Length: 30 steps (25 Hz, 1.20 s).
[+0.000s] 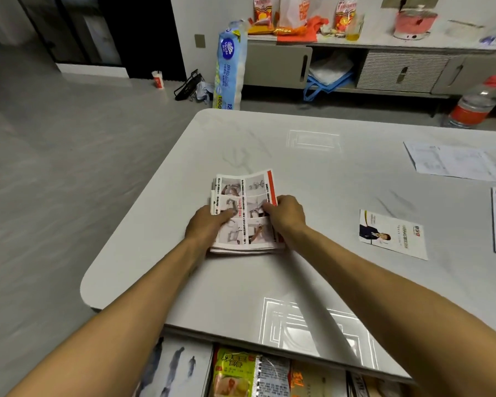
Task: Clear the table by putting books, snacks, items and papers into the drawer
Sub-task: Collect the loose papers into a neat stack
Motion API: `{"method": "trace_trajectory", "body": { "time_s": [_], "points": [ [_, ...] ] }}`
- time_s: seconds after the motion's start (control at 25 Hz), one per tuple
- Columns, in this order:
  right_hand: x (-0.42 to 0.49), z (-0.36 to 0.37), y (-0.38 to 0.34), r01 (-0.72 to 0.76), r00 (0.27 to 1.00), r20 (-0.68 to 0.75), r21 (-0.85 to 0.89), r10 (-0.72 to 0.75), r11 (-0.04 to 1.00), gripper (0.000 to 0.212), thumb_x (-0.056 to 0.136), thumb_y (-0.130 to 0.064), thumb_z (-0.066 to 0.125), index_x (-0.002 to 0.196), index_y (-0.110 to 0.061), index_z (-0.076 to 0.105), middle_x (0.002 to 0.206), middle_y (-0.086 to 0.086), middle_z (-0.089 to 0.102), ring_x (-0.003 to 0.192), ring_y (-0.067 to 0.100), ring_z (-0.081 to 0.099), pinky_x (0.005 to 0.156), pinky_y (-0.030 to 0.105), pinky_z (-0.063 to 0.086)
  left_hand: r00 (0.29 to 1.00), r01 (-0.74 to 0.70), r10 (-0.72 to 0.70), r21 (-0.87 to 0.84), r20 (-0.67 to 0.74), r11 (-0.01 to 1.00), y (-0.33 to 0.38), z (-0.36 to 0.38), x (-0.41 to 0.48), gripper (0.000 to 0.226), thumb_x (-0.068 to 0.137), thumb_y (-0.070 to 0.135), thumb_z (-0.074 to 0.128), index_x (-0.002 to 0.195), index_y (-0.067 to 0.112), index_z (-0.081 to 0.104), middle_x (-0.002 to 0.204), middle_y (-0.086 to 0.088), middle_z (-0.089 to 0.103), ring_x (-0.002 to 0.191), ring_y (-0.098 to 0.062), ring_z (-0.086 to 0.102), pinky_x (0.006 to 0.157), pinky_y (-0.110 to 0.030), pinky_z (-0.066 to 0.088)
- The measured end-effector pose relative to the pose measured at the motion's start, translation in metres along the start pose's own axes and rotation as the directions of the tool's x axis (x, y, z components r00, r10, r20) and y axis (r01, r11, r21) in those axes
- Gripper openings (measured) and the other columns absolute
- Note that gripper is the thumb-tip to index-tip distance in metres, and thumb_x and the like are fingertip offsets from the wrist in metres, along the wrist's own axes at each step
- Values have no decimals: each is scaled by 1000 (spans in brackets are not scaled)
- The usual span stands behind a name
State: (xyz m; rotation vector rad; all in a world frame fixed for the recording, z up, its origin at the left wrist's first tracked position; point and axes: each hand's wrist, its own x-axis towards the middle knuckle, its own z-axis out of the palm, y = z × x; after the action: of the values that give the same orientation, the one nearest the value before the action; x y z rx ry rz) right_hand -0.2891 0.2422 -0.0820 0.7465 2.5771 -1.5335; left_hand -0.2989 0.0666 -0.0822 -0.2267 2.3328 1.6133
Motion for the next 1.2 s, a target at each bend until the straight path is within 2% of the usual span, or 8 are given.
{"method": "trace_trajectory", "body": {
  "time_s": [0.24, 0.36, 0.56, 0.76, 0.84, 0.96, 1.08, 1.2],
  "points": [
    [-4, -38, 0, 69, 996, 61, -33, -66, 997, 20, 93, -33, 59, 95, -14, 65, 102, 6, 73, 84, 23, 68, 76, 36, 56, 994, -93, 98, 98, -51, 991, -3, 15, -8, 31, 90, 37, 63, 116, 20, 62, 110, 4, 71, 98, -20, 68, 89, -39, 53],
    [6, -126, 30, 91, 982, -110, -434, -153, 896, 44, 84, -40, 70, 119, -15, 61, 122, 11, 63, 112, 30, 58, 92, 37, 48, 995, -99, 101, -70, 23, 993, -2, 30, -22, 23, 91, 26, 64, 113, 18, 65, 107, 0, 74, 98, -22, 70, 93, -42, 53],
    [-13, -229, 101, -135, 990, -56, -688, 133, 713, 76, 66, -51, 83, 125, -15, 50, 121, 12, 54, 118, 31, 50, 86, 37, 47, 995, -77, 85, -143, 52, 987, 17, 77, -54, 33, 92, 22, 65, 121, 15, 51, 113, 2, 69, 101, -19, 67, 84, -31, 55],
    [-37, -253, 139, -151, 988, -115, -568, 103, 809, 36, 76, -41, 74, 72, -13, 52, 81, 8, 62, 83, 31, 61, 54, 30, 37, 985, -148, 154, -83, 77, 986, 34, 127, -97, 41, 97, 5, 53, 132, 24, 46, 123, 3, 60, 105, -15, 60, 74, -12, 46],
    [-53, -265, 144, -123, 978, -185, -146, 96, 982, 17, 87, -24, 61, 80, -9, 60, 85, 14, 69, 78, 33, 64, 59, 31, 48, 982, -135, 137, -29, 126, 990, 37, 152, -112, 26, 96, 2, 51, 113, 17, 64, 121, -4, 66, 96, -13, 64, 69, -7, 48],
    [-84, -256, 133, -90, 991, -67, 341, 120, 936, 14, 96, -10, 51, 100, -8, 64, 86, 8, 73, 71, 21, 69, 60, 29, 54, 976, -10, 37, -127, 212, 992, 48, 199, -135, 23, 96, 9, 51, 98, 13, 74, 113, -11, 72, 95, -21, 70, 88, -30, 56],
    [-108, -235, 133, -58, 998, -16, 270, 64, 961, 24, 84, -16, 58, 104, -9, 70, 95, 9, 76, 82, 26, 74, 77, 43, 61, 960, 30, 28, -201, 277, 979, 64, 241, -160, 27, 97, 33, 55, 101, 15, 75, 95, -6, 77, 83, -21, 73, 80, -31, 57],
    [-117, -262, 153, 10, 998, -56, 95, -5, 995, 27, 86, -25, 61, 107, -11, 70, 103, 6, 74, 93, 27, 71, 84, 41, 57, 970, -71, 104, -152, 221, 986, 67, 266, -169, 23, 94, 11, 59, 116, 12, 67, 108, -6, 74, 86, -20, 73, 75, -31, 59]
  ]
}}
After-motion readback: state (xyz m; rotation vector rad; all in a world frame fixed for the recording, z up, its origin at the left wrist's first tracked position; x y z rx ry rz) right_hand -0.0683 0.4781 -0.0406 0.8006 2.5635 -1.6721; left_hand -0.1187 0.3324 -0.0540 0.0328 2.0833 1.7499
